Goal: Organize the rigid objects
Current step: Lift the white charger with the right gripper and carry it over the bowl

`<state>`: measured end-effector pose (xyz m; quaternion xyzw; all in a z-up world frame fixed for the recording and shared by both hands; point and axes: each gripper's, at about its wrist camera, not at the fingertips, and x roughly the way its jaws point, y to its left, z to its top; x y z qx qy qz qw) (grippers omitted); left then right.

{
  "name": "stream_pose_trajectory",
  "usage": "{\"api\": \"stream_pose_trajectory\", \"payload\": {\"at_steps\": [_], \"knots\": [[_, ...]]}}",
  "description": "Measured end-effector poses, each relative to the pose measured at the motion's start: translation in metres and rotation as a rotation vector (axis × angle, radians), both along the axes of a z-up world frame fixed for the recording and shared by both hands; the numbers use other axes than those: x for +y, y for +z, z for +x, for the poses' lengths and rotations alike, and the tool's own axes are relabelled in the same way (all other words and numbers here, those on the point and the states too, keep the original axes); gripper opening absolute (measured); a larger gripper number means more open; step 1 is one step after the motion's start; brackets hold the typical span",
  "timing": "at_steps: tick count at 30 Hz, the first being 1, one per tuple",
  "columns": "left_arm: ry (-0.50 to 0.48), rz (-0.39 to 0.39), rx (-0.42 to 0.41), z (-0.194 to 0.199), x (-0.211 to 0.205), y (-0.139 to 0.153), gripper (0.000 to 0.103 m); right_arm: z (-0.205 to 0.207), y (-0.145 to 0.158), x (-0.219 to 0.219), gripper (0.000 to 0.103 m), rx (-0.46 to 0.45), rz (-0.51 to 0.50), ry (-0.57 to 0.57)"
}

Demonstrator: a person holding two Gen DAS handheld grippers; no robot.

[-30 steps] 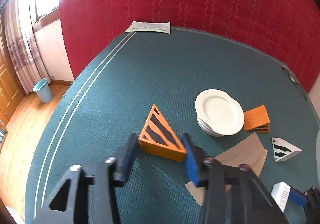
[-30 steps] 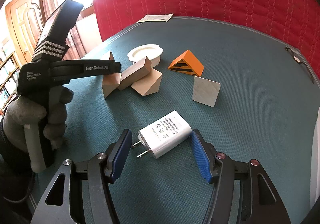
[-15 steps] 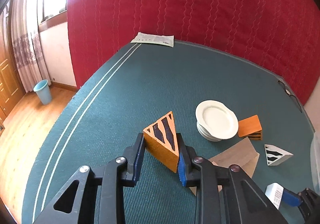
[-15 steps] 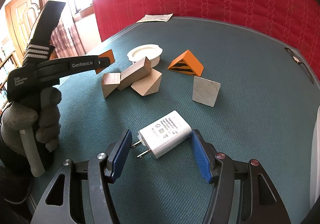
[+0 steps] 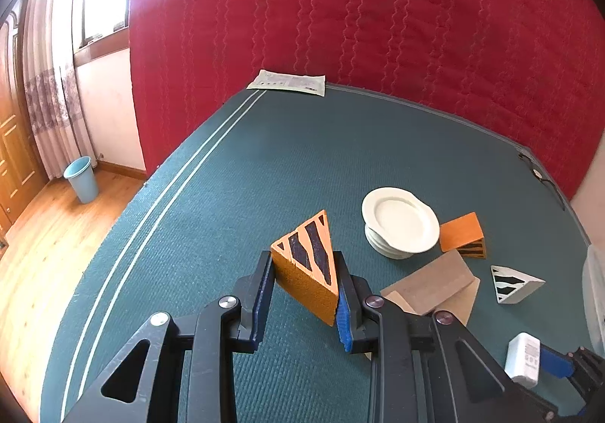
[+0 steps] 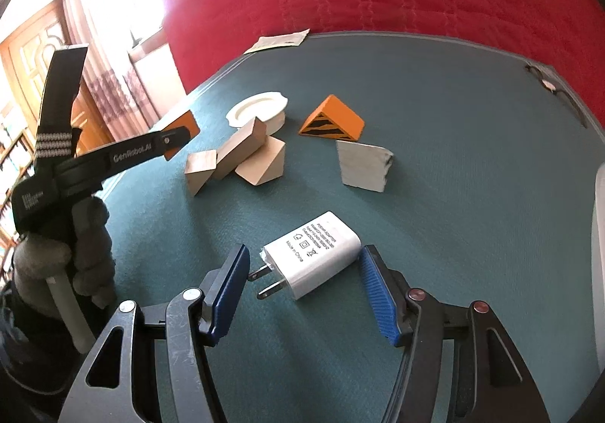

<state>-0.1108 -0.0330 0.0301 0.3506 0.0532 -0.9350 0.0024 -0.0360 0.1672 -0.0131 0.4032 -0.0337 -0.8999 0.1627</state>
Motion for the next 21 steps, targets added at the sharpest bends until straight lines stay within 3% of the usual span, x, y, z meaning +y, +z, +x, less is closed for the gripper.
{"api": "stream_pose_trajectory", "payload": {"at_steps": [4, 5, 6, 7, 18, 21], "knots": [[-0.004, -0.003, 0.004, 0.001, 0.001, 0.001, 0.031, 0.005, 0.005, 0.011, 0.061, 0.003, -0.032, -0.026], [-0.003, -0.003, 0.004, 0.003, 0.001, 0.001, 0.031, 0.006, 0.006, 0.012, 0.057, 0.007, -0.037, -0.029], [-0.003, -0.003, 0.004, 0.003, 0.001, 0.001, 0.031, 0.007, 0.008, 0.014, 0.047, 0.011, -0.043, -0.030], [-0.004, -0.003, 0.004, 0.004, 0.002, 0.002, 0.031, 0.008, 0.009, 0.016, 0.045, 0.010, -0.050, -0.031], [-0.014, -0.021, 0.009, 0.010, 0.010, 0.001, 0.031, 0.006, 0.002, 0.015, 0.045, -0.002, -0.028, -0.033], [-0.015, -0.018, 0.010, 0.010, 0.010, 0.001, 0.031, -0.003, 0.002, 0.006, 0.050, -0.009, -0.020, -0.027]]}}
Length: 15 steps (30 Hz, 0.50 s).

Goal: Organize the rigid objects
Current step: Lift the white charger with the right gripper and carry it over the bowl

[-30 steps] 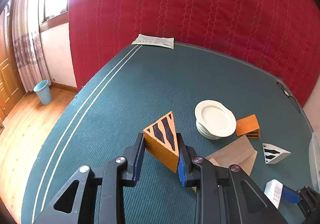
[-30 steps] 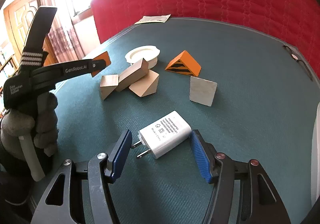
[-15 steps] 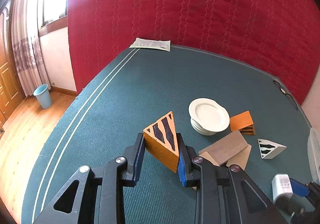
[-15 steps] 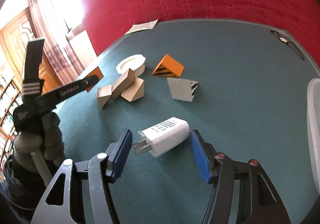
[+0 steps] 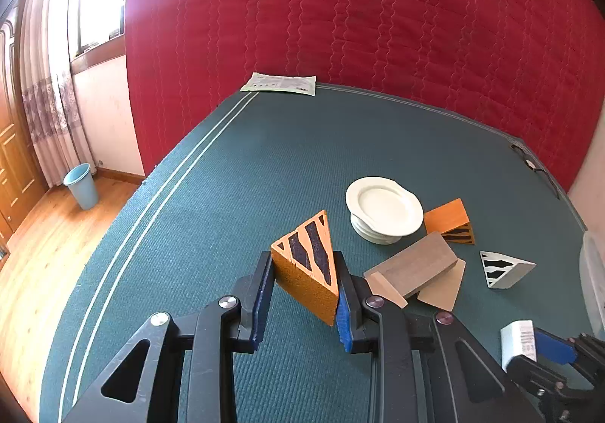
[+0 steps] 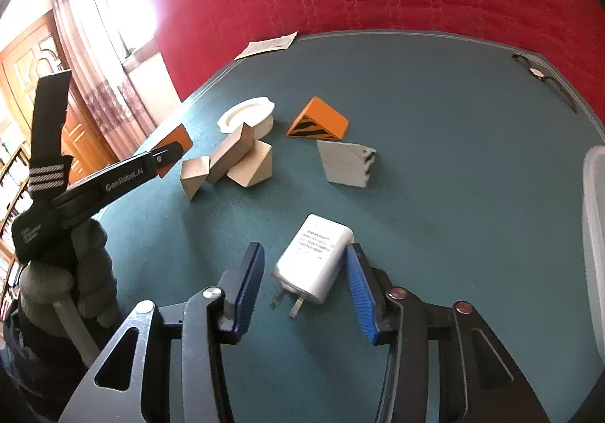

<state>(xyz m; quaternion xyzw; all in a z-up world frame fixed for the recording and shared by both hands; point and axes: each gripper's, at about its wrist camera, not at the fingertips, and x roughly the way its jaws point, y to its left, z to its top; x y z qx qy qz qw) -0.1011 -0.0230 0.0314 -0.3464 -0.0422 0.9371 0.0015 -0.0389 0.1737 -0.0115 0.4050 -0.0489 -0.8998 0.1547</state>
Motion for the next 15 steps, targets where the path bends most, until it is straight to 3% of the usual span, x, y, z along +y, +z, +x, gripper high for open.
{"api": "stream_pose_trajectory", "payload": {"at_steps": [4, 7, 8, 9, 11, 15], "knots": [[-0.008, 0.017, -0.004, -0.001, -0.001, -0.001, 0.031, -0.006, -0.005, -0.013, 0.055, 0.005, 0.063, 0.004], [-0.014, 0.033, -0.016, -0.003, -0.002, -0.004, 0.031, -0.003, -0.007, -0.029, 0.054, 0.033, 0.170, 0.009], [-0.013, 0.037, -0.017, -0.003, -0.004, -0.004, 0.031, -0.002, -0.007, -0.031, 0.050, 0.038, 0.190, 0.009], [-0.012, 0.040, -0.016, -0.002, -0.005, -0.003, 0.031, 0.002, -0.007, -0.033, 0.036, 0.046, 0.222, 0.004], [-0.011, 0.046, -0.013, -0.001, -0.006, -0.003, 0.031, 0.008, -0.007, -0.029, 0.031, 0.044, 0.241, -0.009], [-0.010, 0.052, -0.003, 0.002, -0.007, -0.003, 0.031, 0.022, 0.000, -0.009, 0.031, 0.043, 0.228, -0.066]]}}
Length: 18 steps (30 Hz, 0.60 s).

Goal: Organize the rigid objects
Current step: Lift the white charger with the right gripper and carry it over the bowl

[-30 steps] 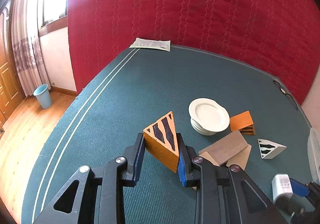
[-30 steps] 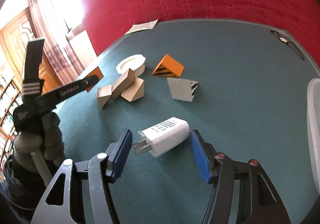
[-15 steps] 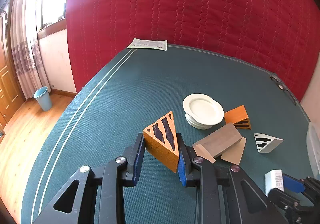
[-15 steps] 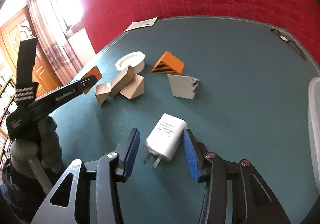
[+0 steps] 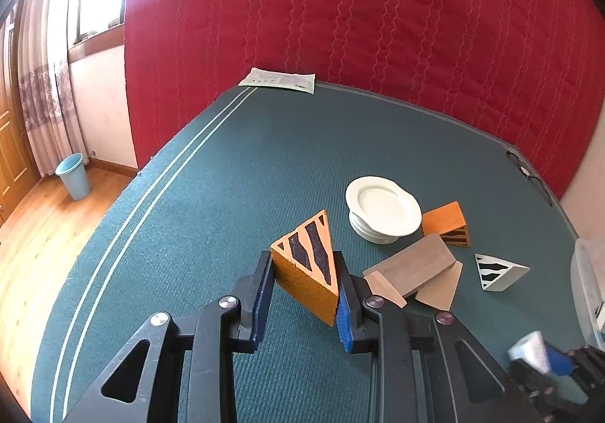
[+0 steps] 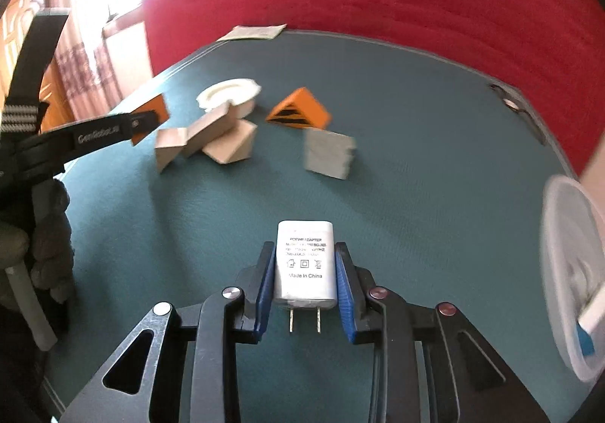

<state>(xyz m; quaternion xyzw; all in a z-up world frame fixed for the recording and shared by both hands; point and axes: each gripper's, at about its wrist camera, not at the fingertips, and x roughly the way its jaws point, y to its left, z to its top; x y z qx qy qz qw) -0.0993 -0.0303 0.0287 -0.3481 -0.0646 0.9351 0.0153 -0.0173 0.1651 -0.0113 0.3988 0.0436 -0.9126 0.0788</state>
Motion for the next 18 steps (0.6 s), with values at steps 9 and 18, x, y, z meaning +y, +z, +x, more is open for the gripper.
{"api": "stream_pose_trajectory", "payload": {"at_steps": [9, 18], "knots": [[0.009, 0.001, 0.004, 0.001, -0.003, -0.001, 0.031, 0.037, 0.048, 0.051, 0.031, 0.126, -0.052, -0.131], [-0.002, -0.039, 0.031, 0.009, 0.007, 0.008, 0.031, 0.056, 0.070, 0.092, 0.031, 0.192, -0.096, -0.216]]}}
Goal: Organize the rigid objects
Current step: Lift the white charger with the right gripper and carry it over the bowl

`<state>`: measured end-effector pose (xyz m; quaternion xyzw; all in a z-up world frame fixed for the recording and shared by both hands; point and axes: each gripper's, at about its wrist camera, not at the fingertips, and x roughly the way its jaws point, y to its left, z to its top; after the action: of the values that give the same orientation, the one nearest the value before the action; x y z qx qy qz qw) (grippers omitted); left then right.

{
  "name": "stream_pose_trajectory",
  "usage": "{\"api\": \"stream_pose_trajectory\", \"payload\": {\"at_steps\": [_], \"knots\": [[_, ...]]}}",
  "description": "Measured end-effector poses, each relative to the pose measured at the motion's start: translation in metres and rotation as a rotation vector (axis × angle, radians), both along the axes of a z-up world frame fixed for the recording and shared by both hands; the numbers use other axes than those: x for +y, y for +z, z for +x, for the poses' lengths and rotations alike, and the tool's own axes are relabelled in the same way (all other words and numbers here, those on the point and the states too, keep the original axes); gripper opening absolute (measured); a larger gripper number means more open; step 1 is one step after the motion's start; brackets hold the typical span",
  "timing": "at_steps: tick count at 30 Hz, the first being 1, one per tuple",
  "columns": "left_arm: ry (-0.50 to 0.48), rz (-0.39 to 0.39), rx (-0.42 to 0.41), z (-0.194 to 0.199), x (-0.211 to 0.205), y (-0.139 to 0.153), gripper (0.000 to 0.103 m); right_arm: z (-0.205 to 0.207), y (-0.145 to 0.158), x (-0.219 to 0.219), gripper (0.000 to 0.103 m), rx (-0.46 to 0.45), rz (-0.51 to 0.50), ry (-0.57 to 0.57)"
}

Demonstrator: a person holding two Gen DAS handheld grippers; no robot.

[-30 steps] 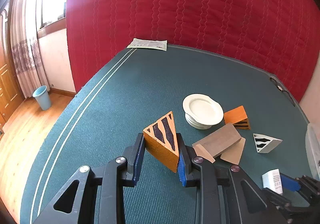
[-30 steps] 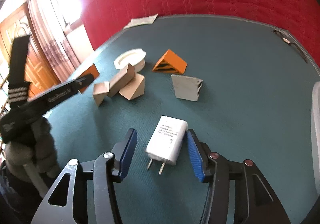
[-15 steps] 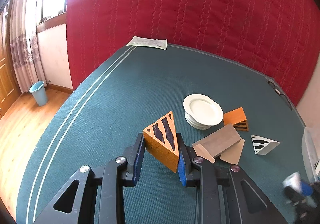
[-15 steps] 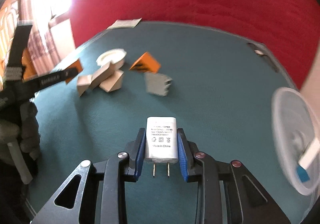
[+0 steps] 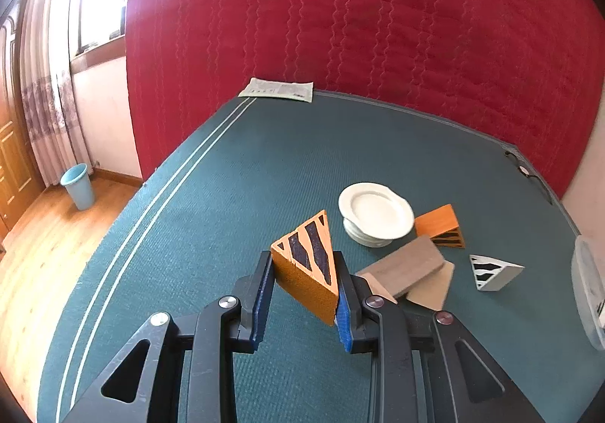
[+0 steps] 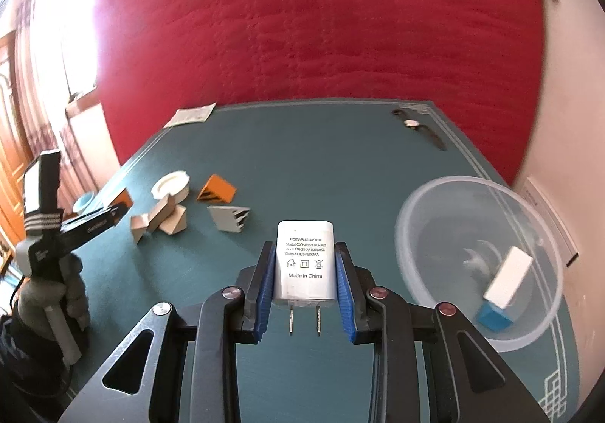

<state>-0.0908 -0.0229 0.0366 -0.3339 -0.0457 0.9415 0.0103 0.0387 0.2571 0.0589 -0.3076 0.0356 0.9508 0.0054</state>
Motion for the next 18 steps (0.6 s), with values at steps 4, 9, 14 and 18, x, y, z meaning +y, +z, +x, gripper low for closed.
{"api": "stream_pose_trajectory", "payload": {"at_steps": [4, 9, 14, 18], "knots": [[-0.018, -0.006, 0.002, 0.005, 0.006, 0.004, 0.031, 0.006, 0.004, 0.026, 0.031, 0.017, -0.001, -0.055], [-0.036, -0.006, -0.003, 0.007, 0.017, 0.009, 0.031, 0.012, 0.006, 0.062, 0.031, 0.020, -0.021, -0.126], [-0.071, -0.014, 0.002, 0.011, 0.035, 0.016, 0.031, 0.020, 0.008, 0.099, 0.031, 0.041, -0.038, -0.206], [-0.107, -0.023, 0.014, 0.014, 0.054, 0.023, 0.031, 0.024, 0.004, 0.124, 0.031, 0.038, -0.066, -0.247]]}}
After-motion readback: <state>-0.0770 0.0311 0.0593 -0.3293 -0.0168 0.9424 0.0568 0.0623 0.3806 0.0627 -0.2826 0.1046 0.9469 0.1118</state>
